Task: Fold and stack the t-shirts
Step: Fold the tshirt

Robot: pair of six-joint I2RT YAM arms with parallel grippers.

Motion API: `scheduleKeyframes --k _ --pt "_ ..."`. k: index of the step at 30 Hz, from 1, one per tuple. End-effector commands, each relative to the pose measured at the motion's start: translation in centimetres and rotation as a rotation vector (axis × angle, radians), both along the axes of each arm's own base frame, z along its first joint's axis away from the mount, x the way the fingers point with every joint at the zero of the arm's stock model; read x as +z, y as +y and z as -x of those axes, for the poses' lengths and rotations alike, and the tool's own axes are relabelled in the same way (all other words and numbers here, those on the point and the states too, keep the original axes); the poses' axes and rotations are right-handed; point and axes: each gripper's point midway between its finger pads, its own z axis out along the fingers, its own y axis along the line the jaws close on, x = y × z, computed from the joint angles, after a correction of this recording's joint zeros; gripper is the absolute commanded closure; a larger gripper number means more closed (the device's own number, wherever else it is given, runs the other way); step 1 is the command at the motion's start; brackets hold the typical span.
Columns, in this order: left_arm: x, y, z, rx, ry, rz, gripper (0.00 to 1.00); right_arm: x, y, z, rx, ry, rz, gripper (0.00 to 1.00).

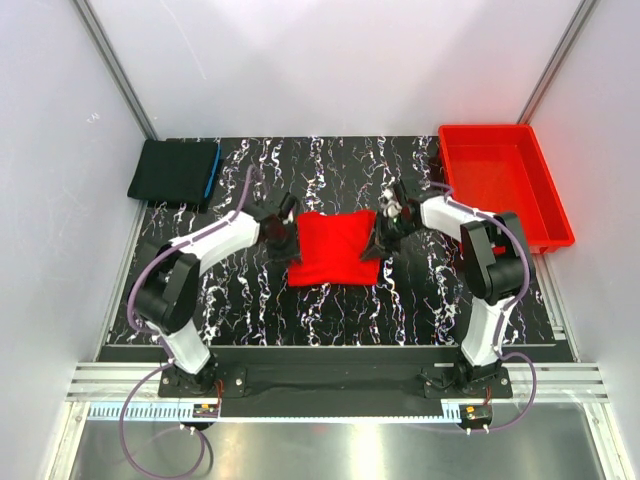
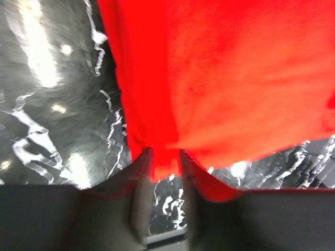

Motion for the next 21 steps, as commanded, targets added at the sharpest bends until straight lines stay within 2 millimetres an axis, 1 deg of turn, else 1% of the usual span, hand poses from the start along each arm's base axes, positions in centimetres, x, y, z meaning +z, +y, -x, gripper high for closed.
scheduleKeyframes --k 1,2,3,4,5,6,7,8,9,10,11,12,13,14,15,16,17,18,19,21 --pt "6.6 -0.2 -4.8 0.002 -0.215 0.020 0.62 5.3 1.1 -4.0 0.023 -0.195 -0.029 0.85" --pt "6.5 -0.5 -5.4 -0.009 -0.208 0.023 0.61 5.6 1.5 -4.3 0.027 -0.194 -0.051 0.84" --pt "7.4 -0.7 -6.8 -0.008 -0.234 0.037 0.62 5.6 2.0 -5.4 0.023 -0.188 -0.065 0.82" --pt "7.2 -0.7 -7.5 -0.006 -0.231 0.042 0.62 5.5 2.4 -5.8 0.023 -0.180 -0.078 0.82" --pt "6.1 -1.0 -7.8 -0.010 -0.198 0.050 0.62 5.7 2.8 -6.2 0.023 -0.173 -0.102 0.82" --pt "6.0 -1.0 -8.5 -0.006 -0.197 0.063 0.63 5.5 3.4 -7.4 0.008 -0.172 -0.114 0.82" --pt "6.1 -0.7 -9.6 0.008 -0.210 0.075 0.64 5.3 3.5 -8.0 0.000 -0.172 -0.115 0.82" --pt "5.6 -0.7 -10.1 0.009 -0.204 0.086 0.64 5.2 3.8 -8.5 -0.001 -0.171 -0.120 0.81" --pt "4.3 -0.6 -10.5 0.010 -0.181 0.086 0.64 4.7 4.1 -9.7 -0.015 -0.165 -0.126 0.82" --pt "4.0 -0.2 -11.7 0.020 -0.183 0.090 0.65 4.3 4.1 -10.2 -0.024 -0.157 -0.125 0.83" --pt "3.5 -0.1 -12.1 0.022 -0.173 0.092 0.65 3.8 4.0 -10.8 -0.038 -0.150 -0.120 0.84" --pt "1.9 0.2 -12.4 0.023 -0.145 0.083 0.66 2.8 3.6 -11.7 -0.074 -0.136 -0.122 0.84" --pt "1.8 0.6 -13.6 0.027 -0.165 0.087 0.66 2.2 3.1 -12.2 -0.094 -0.126 -0.112 0.86" --pt "1.2 0.8 -14.0 0.033 -0.159 0.084 0.66 0.8 2.4 -12.8 -0.122 -0.114 -0.085 0.87" --pt "-0.3 1.4 -14.7 0.037 -0.138 0.082 0.66 0.1 1.1 -13.5 -0.159 -0.111 -0.075 0.88" --pt "-0.3 1.1 -15.2 0.031 -0.138 0.109 0.66 -0.6 0.1 -14.0 -0.186 -0.111 -0.057 0.89" --pt "-0.8 1.3 -15.6 0.033 -0.137 0.111 0.66 -1.7 -0.7 -14.0 -0.204 -0.102 -0.045 0.90" --pt "-1.7 1.8 -16.1 0.032 -0.134 0.098 0.66 -2.1 -2.3 -14.8 -0.240 -0.104 -0.042 0.90" --pt "-1.8 2.0 -17.0 0.034 -0.150 0.085 0.66 -2.5 -3.1 -15.1 -0.255 -0.110 -0.034 0.90" --pt "-2.6 2.3 -17.1 0.029 -0.128 0.080 0.66 -3.3 -4.3 -15.4 -0.236 -0.110 -0.009 0.89"
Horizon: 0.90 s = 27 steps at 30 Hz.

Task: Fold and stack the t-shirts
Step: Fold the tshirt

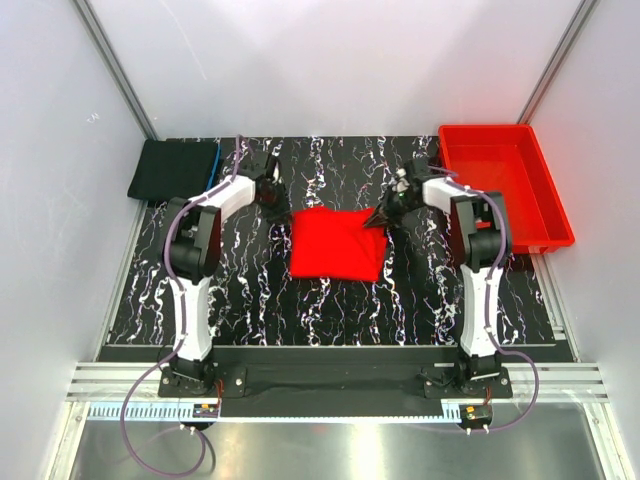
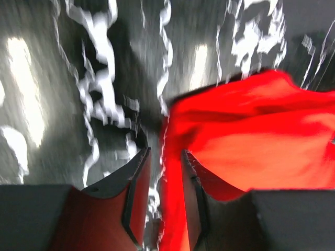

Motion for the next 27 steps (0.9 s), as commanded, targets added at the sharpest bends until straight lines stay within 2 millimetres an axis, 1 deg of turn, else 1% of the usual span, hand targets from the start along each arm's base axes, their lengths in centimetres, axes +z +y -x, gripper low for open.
scheduleKeyframes --k 1,3,4,5,7,8,9,10,11,12,13,14,15,16,17,18,19,20,21,22,23,24,25,26,27 --pt "-1.2 -0.2 -1.9 -0.046 -0.032 -0.003 0.67 -0.8 -3.1 -2.5 -0.028 -0.067 0.067 0.89" --pt "-1.0 -0.2 -1.9 -0.049 -0.034 -0.003 0.65 -0.9 -3.2 -2.5 0.011 -0.067 0.086 0.87" --pt "0.3 -0.2 -1.9 -0.047 -0.061 0.000 0.64 -0.6 -3.3 -2.5 0.018 -0.072 0.090 0.86" --pt "0.7 0.0 -1.3 -0.045 -0.060 -0.001 0.60 0.4 -3.4 -2.4 0.030 -0.083 0.102 0.85" --pt "2.1 0.6 -0.8 -0.033 -0.083 -0.021 0.57 1.7 -3.9 -2.4 0.030 -0.108 0.131 0.82" --pt "4.3 0.9 -0.2 -0.029 -0.112 -0.020 0.53 3.2 -4.1 -2.0 0.042 -0.124 0.142 0.71" --pt "4.4 1.2 0.8 -0.031 -0.102 -0.027 0.51 4.0 -4.1 -1.7 0.046 -0.131 0.152 0.66" --pt "5.2 1.4 1.5 -0.033 -0.109 -0.023 0.49 4.8 -4.4 -1.6 0.045 -0.142 0.172 0.61" --pt "7.2 1.6 2.3 -0.032 -0.141 -0.012 0.48 6.3 -4.3 -0.9 0.066 -0.163 0.189 0.57" --pt "6.8 2.1 3.9 -0.028 -0.117 -0.017 0.46 6.7 -4.8 -0.7 0.067 -0.181 0.244 0.50" --pt "7.3 2.5 4.8 -0.024 -0.117 -0.022 0.46 8.1 -4.8 -0.3 0.077 -0.206 0.267 0.47" --pt "9.4 2.9 5.9 -0.020 -0.155 -0.015 0.44 8.7 -4.0 0.7 0.124 -0.216 0.293 0.43" --pt "9.7 3.3 7.0 -0.013 -0.154 -0.021 0.42 9.1 -3.7 1.2 0.145 -0.229 0.315 0.36" --pt "9.2 4.2 8.4 0.002 -0.136 -0.049 0.40 10.0 -3.6 1.5 0.166 -0.271 0.371 0.31" --pt "9.6 4.9 9.8 0.015 -0.129 -0.065 0.38 10.5 -2.0 2.7 0.216 -0.287 0.394 0.27" --pt "11.6 5.6 10.8 0.040 -0.172 -0.063 0.37 10.8 -1.2 3.2 0.245 -0.305 0.417 0.24" --pt "11.7 6.6 11.9 0.068 -0.171 -0.094 0.36 11.0 -0.8 3.5 0.261 -0.324 0.459 0.17" --pt "12.0 7.3 13.1 0.088 -0.155 -0.111 0.36 11.5 -0.1 3.9 0.304 -0.357 0.483 0.14" --pt "12.4 7.8 13.9 0.124 -0.150 -0.113 0.36 11.6 2.4 5.3 0.383 -0.395 0.495 0.10" --pt "14.0 8.8 14.8 0.163 -0.195 -0.118 0.35 11.3 2.9 5.6 0.443 -0.440 0.544 0.01" --pt "13.8 9.7 16.0 0.196 -0.169 -0.140 0.35 11.2 4.0 6.1 0.496 -0.471 0.573 0.00" --pt "15.2 10.3 16.9 0.245 -0.208 -0.128 0.35 10.9 5.5 7.2 0.560 -0.513 0.636 0.00" --pt "15.4 10.7 17.6 0.273 -0.207 -0.129 0.35 10.6 6.2 7.7 0.609 -0.539 0.668 0.00" --pt "15.3 11.2 18.8 0.298 -0.192 -0.134 0.35 10.0 6.7 7.9 0.668 -0.573 0.710 0.00" --pt "15.5 11.4 19.4 0.343 -0.186 -0.119 0.35 9.7 7.2 8.2 0.697 -0.600 0.736 0.00"
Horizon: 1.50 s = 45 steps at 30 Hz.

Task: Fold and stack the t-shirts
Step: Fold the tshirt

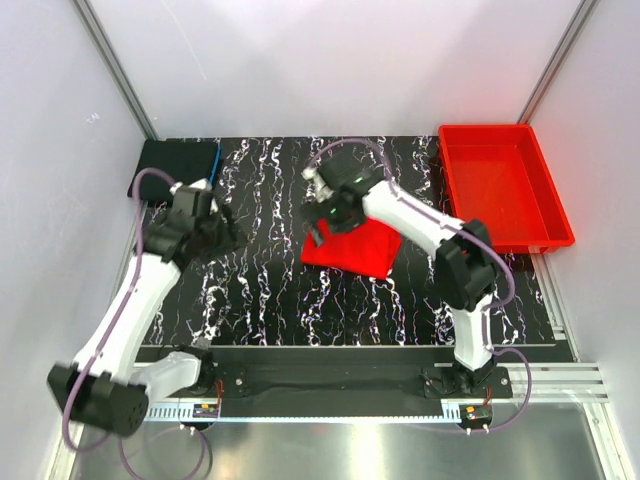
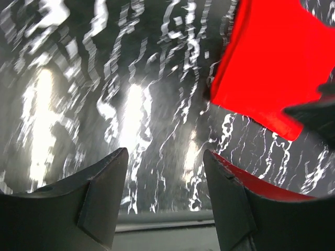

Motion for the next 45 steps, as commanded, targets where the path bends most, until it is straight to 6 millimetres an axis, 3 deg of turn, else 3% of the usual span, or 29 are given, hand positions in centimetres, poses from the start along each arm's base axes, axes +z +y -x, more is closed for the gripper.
scheduleKeyframes --k 1,6,11,16,20,24,28,35,37,39,41,45 --pt "0.2 2.9 3.7 0.186 0.027 -0.016 0.35 -0.5 0.2 0.8 0.207 -0.189 0.257 0.00" --pt "-1.6 3.8 8.0 0.301 0.086 0.037 0.36 -1.7 2.8 2.1 0.405 -0.380 0.377 0.01" --pt "-1.7 3.9 9.9 0.323 0.074 0.080 0.37 -5.6 3.8 3.7 0.556 -0.424 0.490 0.00" --pt "-0.1 3.7 10.6 0.311 0.050 0.106 0.37 -8.9 4.6 3.4 0.583 -0.501 0.588 0.00" --pt "0.8 4.1 11.1 0.320 0.031 0.103 0.38 -9.9 5.8 3.1 0.590 -0.588 0.640 0.00" --pt "1.1 4.3 11.4 0.328 0.019 0.104 0.37 -10.7 5.3 1.9 0.543 -0.630 0.741 0.04" --pt "0.8 3.9 11.5 0.314 0.041 0.115 0.38 -11.9 4.8 2.2 0.557 -0.626 0.747 0.10" --pt "0.5 3.2 10.6 0.308 0.043 0.143 0.37 -12.4 5.2 2.7 0.577 -0.606 0.699 0.44" --pt "0.1 2.9 10.3 0.304 0.051 0.153 0.37 -11.8 5.5 2.8 0.565 -0.608 0.675 0.68" --pt "-0.4 2.3 9.8 0.287 0.074 0.168 0.35 -10.6 5.9 2.9 0.548 -0.622 0.644 0.85" --pt "-0.7 0.7 9.0 0.232 0.098 0.219 0.30 -9.9 6.4 3.2 0.554 -0.617 0.592 0.88" --pt "-1.0 -1.5 5.8 0.179 0.133 0.289 0.18 -6.4 6.7 3.6 0.518 -0.664 0.501 0.96"
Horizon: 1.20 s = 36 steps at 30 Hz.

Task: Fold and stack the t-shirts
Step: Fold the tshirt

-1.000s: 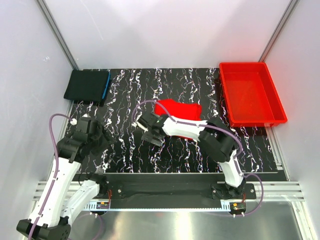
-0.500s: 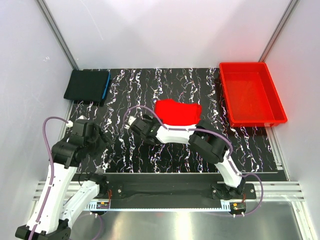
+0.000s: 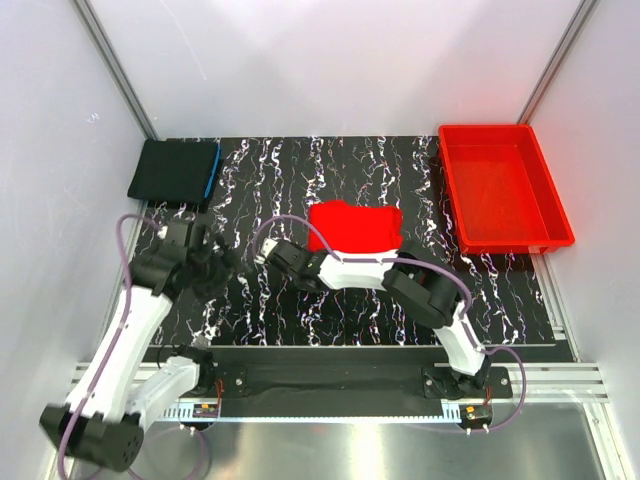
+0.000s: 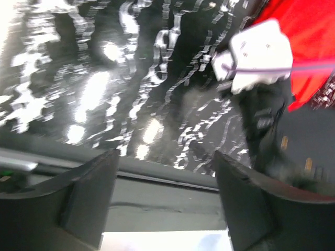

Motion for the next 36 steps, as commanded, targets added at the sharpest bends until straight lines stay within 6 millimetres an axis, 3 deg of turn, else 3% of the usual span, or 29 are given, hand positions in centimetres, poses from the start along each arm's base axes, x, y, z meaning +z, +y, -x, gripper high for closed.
scheduleKeyframes --k 1,3,4,8,10,14,17,18,20,21,22,27,32,36 --pt "1.4 -2.6 -4.8 -0.035 -0.084 0.150 0.16 3.7 0.9 0.8 0.013 0.018 -0.143 0.98" --pt "2.2 -3.7 -6.3 -0.042 -0.084 0.263 0.16 5.2 1.0 1.0 0.014 0.015 -0.200 1.00" --pt "2.2 -3.1 -8.3 0.008 -0.092 0.305 0.15 5.6 0.9 0.9 0.012 0.018 -0.221 1.00" --pt "2.6 -3.6 -12.2 0.034 -0.090 0.491 0.14 7.3 0.4 0.8 -0.013 0.038 -0.312 1.00" --pt "2.8 -2.7 -14.3 0.068 -0.123 0.523 0.13 7.8 -0.2 0.9 -0.030 0.051 -0.344 1.00" --pt "2.0 -3.1 -16.9 0.100 -0.118 0.593 0.12 8.3 -1.1 0.9 -0.053 0.081 -0.394 1.00" --pt "-0.1 -4.4 -18.5 0.102 -0.085 0.659 0.06 8.6 -1.3 1.3 -0.051 0.099 -0.422 1.00" --pt "-2.1 -5.0 -18.8 0.104 -0.008 0.670 0.04 8.8 -1.4 1.3 -0.057 0.097 -0.433 1.00" --pt "-3.1 -7.5 -19.3 0.046 0.054 0.664 0.04 8.7 -1.4 1.5 -0.054 0.105 -0.440 1.00" --pt "-5.1 -8.3 -19.5 0.050 0.113 0.658 0.04 8.8 -1.5 1.4 -0.061 0.104 -0.454 1.00" --pt "-5.7 -9.8 -19.2 0.028 0.150 0.651 0.04 8.8 -1.6 1.4 -0.066 0.106 -0.461 1.00" --pt "-7.8 -13.1 -20.0 0.050 0.207 0.668 0.03 9.6 -1.8 1.0 -0.096 0.108 -0.509 1.00" --pt "-10.4 -15.5 -20.3 0.065 0.289 0.698 0.02 10.0 -1.9 1.1 -0.098 0.118 -0.531 1.00" --pt "-12.1 -15.9 -20.8 0.091 0.295 0.672 0.03 10.0 -1.8 1.5 -0.098 0.141 -0.548 1.00"
